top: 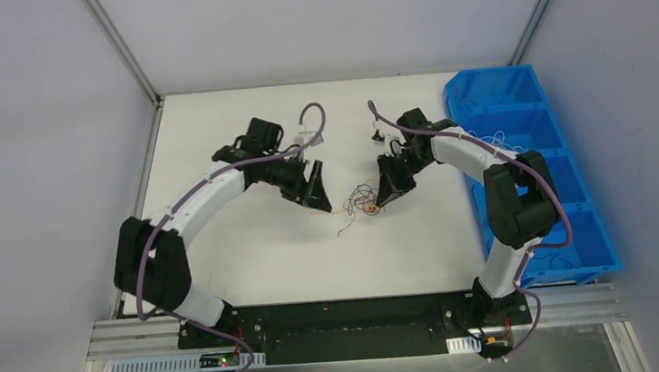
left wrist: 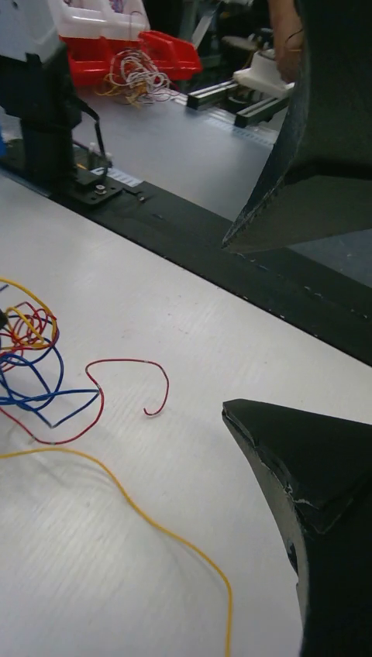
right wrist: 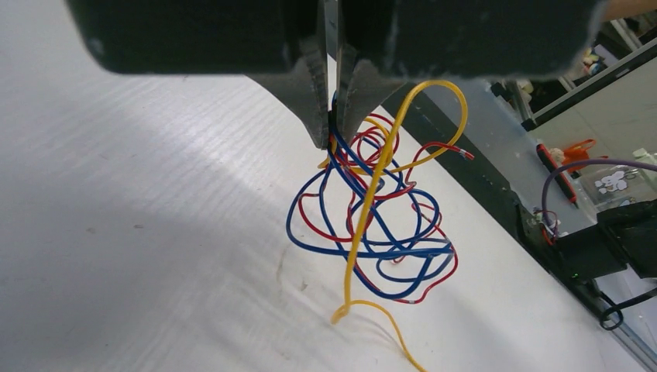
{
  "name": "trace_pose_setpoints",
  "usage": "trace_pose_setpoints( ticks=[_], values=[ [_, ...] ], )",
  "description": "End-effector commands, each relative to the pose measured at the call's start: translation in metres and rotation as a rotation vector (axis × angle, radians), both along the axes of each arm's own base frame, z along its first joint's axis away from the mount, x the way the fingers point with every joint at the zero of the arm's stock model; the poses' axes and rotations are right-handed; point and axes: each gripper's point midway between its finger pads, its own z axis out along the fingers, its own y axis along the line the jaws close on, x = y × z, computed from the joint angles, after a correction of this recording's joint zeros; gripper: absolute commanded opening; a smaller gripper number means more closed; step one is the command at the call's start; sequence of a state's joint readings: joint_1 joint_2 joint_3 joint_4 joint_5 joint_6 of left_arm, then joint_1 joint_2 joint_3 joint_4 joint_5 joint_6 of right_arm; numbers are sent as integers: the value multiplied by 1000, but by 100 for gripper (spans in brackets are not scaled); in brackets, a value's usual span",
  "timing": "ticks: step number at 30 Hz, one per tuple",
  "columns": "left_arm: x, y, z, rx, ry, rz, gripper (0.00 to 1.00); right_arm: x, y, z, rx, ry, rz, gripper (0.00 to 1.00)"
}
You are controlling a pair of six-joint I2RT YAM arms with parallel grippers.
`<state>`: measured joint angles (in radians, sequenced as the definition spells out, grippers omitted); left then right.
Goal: Untangle the cables
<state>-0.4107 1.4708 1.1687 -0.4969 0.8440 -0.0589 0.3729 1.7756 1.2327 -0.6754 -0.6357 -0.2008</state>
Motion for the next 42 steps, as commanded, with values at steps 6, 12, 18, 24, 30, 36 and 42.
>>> trace_pose_setpoints(
  ticks=[6, 12, 18, 24, 30, 36, 42],
  values=[
    [-28, -67, -79, 10, 143, -239, 68, -9, 21, 25, 98, 42, -17, 0],
    [-25, -88, -104, 6, 128, -222, 62, -10, 21, 22, 94, 53, -28, 0],
    [-33, -80, -71, -21, 106, -242, 0, -5, 5, 13, 26, 21, -40, 0],
    [10, -22, 59, -199, -38, -28, 0, 6, -37, -16, -152, -33, -43, 0],
    [74, 43, 174, -312, -244, 180, 0, -2, -51, -31, -186, 42, -30, 0],
    [62, 36, 107, -175, -239, 125, 58, -7, -26, 0, 10, 121, -53, 0],
    [13, -34, 8, -36, -182, -115, 64, -9, -13, 10, 66, 191, -107, 0]
  ],
)
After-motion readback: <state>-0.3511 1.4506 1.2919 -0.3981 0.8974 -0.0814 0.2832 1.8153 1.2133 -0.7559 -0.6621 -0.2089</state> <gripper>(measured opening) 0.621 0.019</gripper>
